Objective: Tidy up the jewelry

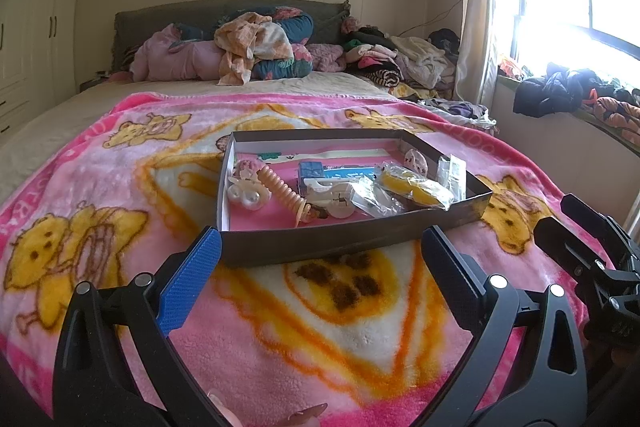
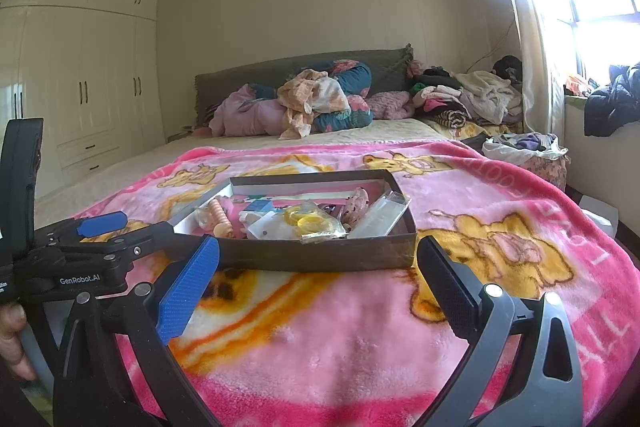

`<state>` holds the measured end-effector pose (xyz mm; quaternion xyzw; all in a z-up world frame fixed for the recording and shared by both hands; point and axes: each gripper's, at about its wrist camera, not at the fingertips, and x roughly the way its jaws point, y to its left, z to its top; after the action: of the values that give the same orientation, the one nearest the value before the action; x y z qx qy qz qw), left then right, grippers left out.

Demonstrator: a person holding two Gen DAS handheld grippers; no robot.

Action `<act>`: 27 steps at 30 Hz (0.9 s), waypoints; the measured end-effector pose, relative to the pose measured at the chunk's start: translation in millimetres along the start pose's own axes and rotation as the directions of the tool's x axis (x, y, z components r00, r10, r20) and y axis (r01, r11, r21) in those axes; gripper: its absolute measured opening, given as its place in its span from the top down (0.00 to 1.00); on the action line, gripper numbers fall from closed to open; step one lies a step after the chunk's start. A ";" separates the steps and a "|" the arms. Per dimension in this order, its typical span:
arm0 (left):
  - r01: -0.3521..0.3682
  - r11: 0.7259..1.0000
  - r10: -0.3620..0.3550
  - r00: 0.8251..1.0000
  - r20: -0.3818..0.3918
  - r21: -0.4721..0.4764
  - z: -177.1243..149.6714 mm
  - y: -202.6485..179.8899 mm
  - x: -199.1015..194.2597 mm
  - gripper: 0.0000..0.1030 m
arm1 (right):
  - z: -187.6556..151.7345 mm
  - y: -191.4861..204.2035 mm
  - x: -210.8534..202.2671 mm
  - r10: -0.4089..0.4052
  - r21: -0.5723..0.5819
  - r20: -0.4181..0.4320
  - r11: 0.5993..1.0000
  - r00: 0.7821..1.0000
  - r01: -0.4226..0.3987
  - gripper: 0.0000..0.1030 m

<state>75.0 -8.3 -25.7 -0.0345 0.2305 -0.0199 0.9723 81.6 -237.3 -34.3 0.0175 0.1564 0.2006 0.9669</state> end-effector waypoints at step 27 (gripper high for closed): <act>0.001 1.000 -0.001 1.000 -0.006 -0.004 -1.5 -0.2 0.8 0.11 | -0.3 -1.0 0.6 0.002 0.002 -0.003 1.000 1.000 -0.002 0.06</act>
<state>75.0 -8.6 -27.4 -0.0364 0.2333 -0.0200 0.9715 82.3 -238.0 -34.8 0.0184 0.1578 0.2013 0.9666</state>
